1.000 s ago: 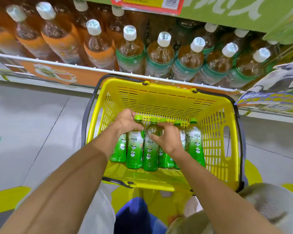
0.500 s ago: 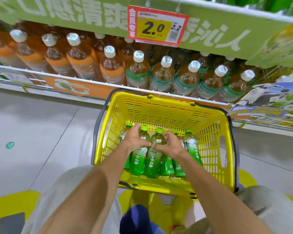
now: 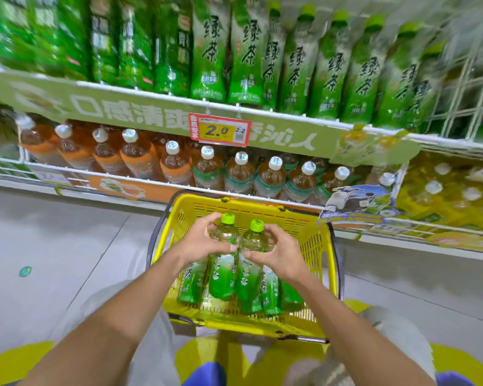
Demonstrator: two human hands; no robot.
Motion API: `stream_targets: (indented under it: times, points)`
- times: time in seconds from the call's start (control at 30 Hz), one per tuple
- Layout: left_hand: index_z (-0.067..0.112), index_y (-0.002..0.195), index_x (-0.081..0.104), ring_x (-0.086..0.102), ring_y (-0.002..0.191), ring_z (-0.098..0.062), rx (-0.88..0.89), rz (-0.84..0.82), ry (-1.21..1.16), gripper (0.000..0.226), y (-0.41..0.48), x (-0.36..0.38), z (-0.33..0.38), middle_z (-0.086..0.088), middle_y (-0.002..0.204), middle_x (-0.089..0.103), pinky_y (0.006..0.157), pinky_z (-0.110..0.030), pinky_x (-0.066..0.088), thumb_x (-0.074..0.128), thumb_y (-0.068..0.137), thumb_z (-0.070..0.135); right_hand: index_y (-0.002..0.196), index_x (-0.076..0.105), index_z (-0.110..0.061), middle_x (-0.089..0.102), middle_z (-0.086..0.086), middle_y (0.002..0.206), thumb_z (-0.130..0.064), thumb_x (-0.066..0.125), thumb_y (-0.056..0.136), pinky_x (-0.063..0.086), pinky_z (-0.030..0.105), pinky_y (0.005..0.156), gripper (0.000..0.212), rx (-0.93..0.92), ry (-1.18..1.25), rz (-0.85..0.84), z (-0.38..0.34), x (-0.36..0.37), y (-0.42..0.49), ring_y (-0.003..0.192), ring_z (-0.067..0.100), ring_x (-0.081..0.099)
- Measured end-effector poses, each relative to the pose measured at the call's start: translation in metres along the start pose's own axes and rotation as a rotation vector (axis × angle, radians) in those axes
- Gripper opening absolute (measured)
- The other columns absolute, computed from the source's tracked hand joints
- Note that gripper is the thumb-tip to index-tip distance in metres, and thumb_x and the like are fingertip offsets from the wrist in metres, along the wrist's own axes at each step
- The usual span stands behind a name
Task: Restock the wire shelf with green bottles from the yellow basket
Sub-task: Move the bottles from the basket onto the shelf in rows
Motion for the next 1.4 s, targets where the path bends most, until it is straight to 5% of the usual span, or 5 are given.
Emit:
stream_targets:
  times: [0.2,0.37,0.47,0.8,1.4]
  points:
    - [0.035,0.124,0.052,0.051,0.1,0.01,0.193,0.007,0.022,0.074,-0.031,-0.026,0.106,0.026,0.113,0.053,0.077,-0.001,0.041,0.092,0.069,0.006,0.117,0.065,-0.038,0.069,-0.02,0.11,-0.048,0.096,0.056,0.054,0.025,0.084,0.068,-0.171,0.016,0.123,-0.08,-0.067,-0.004,0.102,0.003,0.062]
    - [0.044,0.106,0.054,0.055,0.095,0.023,0.372,0.008,0.073,0.067,-0.051,-0.044,0.204,0.034,0.101,0.057,0.081,-0.002,0.043,0.094,0.065,0.01,0.113,0.067,-0.03,0.068,-0.02,0.103,-0.046,0.095,0.058,0.045,0.015,0.075,0.065,-0.303,0.035,0.268,-0.156,-0.128,-0.012,0.084,-0.005,0.058]
    - [0.038,0.123,0.05,0.053,0.099,0.02,0.469,0.029,0.099,0.075,-0.06,-0.053,0.256,0.032,0.107,0.054,0.081,0.0,0.041,0.093,0.067,0.014,0.12,0.067,-0.025,0.068,-0.016,0.099,-0.052,0.093,0.058,0.044,0.014,0.075,0.073,-0.372,-0.01,0.363,-0.201,-0.164,-0.016,0.081,-0.004,0.057]
    - [0.02,0.125,0.064,0.059,0.11,-0.005,0.663,0.211,-0.039,0.065,-0.042,-0.067,0.386,0.006,0.118,0.065,0.092,-0.034,0.052,0.094,0.066,0.019,0.121,0.068,-0.022,0.072,-0.004,0.097,-0.069,0.085,0.057,0.054,0.033,0.084,0.081,-0.436,-0.083,0.678,-0.301,-0.251,0.007,0.089,0.015,0.065]
    - [0.022,0.13,0.057,0.067,0.108,-0.013,0.584,0.113,0.152,0.072,0.006,-0.066,0.404,0.005,0.117,0.07,0.083,-0.026,0.056,0.091,0.07,0.041,0.147,0.044,-0.028,0.056,0.003,0.145,-0.061,0.081,0.073,0.044,0.036,0.108,0.089,-0.271,-0.224,0.396,-0.295,-0.268,0.064,0.134,0.025,0.052]
Point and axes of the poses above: each hand's wrist, its own y-axis towards the middle knuckle, its own x-axis out of the palm, z = x × y, the point moved 4 cm from there along y, towards the middle knuckle
